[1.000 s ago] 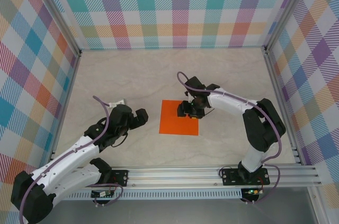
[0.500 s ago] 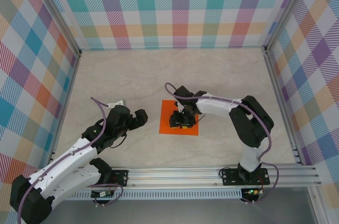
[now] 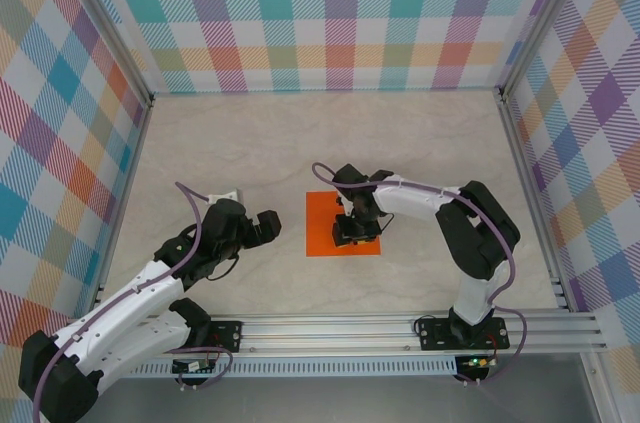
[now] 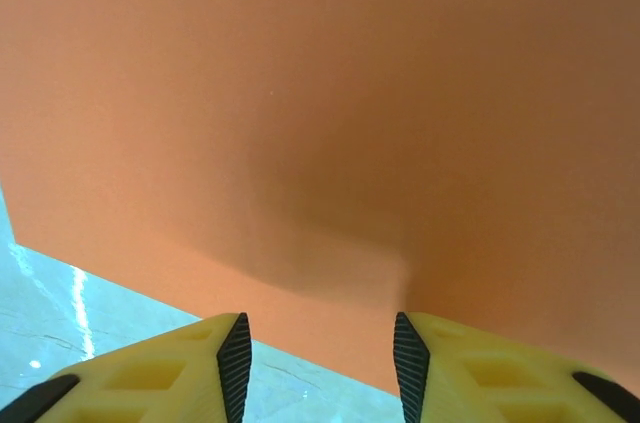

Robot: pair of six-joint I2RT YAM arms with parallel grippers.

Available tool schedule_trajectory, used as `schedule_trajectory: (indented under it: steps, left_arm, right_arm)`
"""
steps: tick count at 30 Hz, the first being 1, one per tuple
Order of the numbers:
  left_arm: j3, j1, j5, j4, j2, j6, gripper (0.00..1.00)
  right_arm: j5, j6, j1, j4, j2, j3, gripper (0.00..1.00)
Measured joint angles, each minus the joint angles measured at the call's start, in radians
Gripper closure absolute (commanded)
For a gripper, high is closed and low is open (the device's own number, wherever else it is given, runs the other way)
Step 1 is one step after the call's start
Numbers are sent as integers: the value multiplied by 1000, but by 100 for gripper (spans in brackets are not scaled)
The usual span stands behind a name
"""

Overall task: Fold a paper plane with a square sheet of paper (pick it up from the middle)
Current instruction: Move the square sheet of paper to the center of the table.

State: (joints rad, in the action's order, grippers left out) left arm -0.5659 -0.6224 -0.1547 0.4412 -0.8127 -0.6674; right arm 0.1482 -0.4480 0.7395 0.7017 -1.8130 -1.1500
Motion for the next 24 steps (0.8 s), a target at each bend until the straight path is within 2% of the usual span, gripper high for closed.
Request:
schedule_trajectory:
  steps: [3,6,10,17,24]
  left_arm:
    - [0,5,6,2,-10,3,0]
    - [0,10,16,1,-37,2,0]
    - [0,17,34,-5,-82,-5,0]
    - [0,36,60,-7,-129,-15,0]
    - [0,45,85,-33,-150,-16,0]
  right_arm:
    - [-22,-20,0,12,15,-34,45]
    - [-79,-71,0,47,13,-96,34]
    - [-145,-141,1,91,-47,-214,25]
    - [-227,-225,2,169,-183,-349,17]
    - [-246,-233,15,217,-260,-435,12]
